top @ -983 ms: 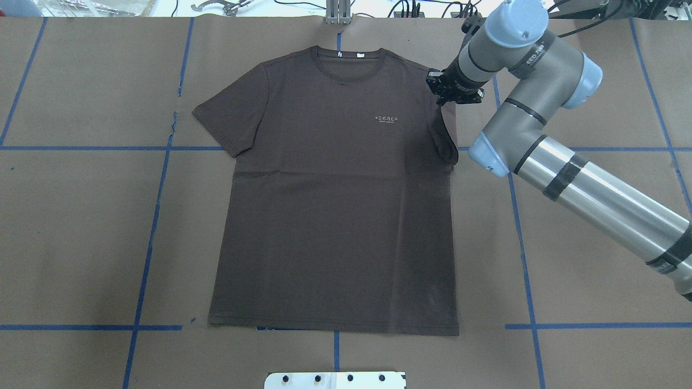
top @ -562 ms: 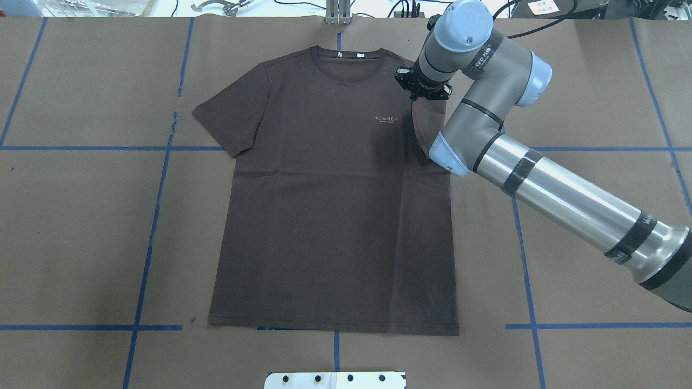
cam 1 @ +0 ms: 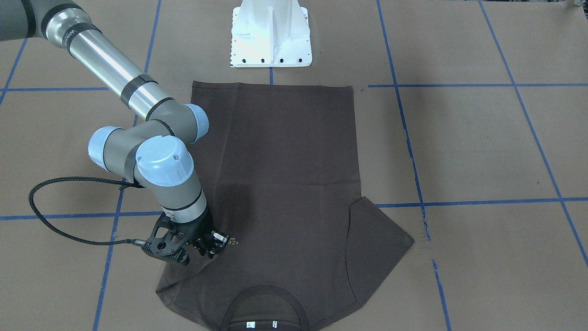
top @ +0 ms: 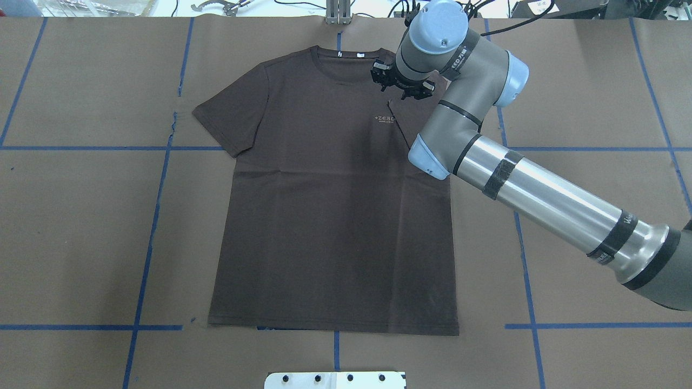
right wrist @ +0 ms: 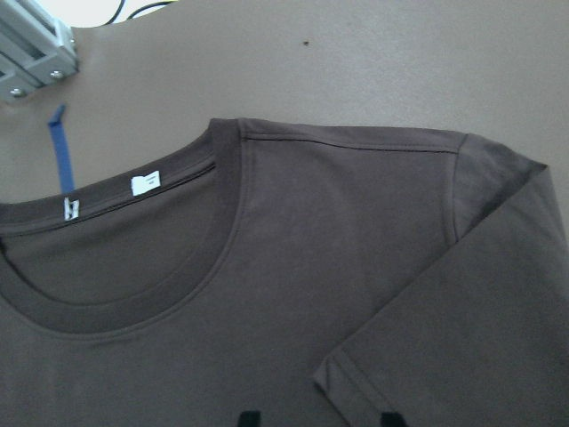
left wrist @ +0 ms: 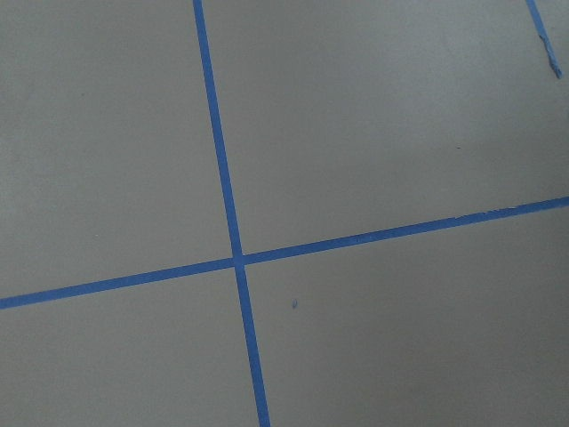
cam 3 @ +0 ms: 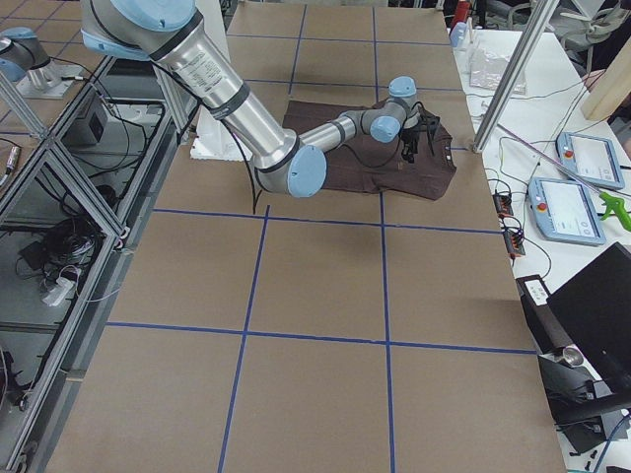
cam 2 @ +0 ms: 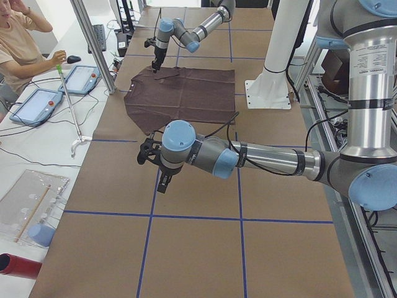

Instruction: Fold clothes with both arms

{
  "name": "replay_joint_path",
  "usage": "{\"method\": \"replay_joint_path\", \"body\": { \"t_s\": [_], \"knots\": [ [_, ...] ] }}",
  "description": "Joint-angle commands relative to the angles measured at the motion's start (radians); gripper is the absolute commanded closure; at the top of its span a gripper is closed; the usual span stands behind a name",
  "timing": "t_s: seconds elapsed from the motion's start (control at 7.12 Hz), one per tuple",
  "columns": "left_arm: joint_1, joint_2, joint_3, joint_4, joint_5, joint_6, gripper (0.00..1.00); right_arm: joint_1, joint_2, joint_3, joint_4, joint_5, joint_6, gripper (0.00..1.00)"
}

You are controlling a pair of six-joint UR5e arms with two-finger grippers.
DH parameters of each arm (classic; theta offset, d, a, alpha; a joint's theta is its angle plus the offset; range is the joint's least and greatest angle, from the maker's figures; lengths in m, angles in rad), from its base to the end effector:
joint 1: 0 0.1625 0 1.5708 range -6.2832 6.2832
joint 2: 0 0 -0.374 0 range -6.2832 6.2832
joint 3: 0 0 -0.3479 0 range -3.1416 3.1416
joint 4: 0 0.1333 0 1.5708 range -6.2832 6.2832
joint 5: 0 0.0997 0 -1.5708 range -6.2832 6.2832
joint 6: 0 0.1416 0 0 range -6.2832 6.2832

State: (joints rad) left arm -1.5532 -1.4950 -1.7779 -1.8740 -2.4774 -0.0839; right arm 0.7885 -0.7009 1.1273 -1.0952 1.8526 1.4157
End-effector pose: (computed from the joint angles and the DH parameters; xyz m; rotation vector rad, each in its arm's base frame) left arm -0.0140 -0.4441 0.5271 0.3580 0.9104 0.1360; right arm -0.4769 -0.6132 0.2659 0.1750 -0.9255 0.4594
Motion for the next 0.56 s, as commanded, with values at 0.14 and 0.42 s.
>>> {"method": "replay_joint_path", "body": {
  "t_s": [0.14, 0.42],
  "knots": [
    [0.192, -0.223, 0.143, -0.089, -0.006, -0.320, 0.00, 0.024, -0.133, 0.219, 0.005, 0.057, -0.010, 0.00],
    [0.325, -0.360, 0.230, -0.089, 0.056, -0.497, 0.00, 0.093, -0.211, 0.282, 0.003, 0.184, -0.014, 0.00]
  ]
}}
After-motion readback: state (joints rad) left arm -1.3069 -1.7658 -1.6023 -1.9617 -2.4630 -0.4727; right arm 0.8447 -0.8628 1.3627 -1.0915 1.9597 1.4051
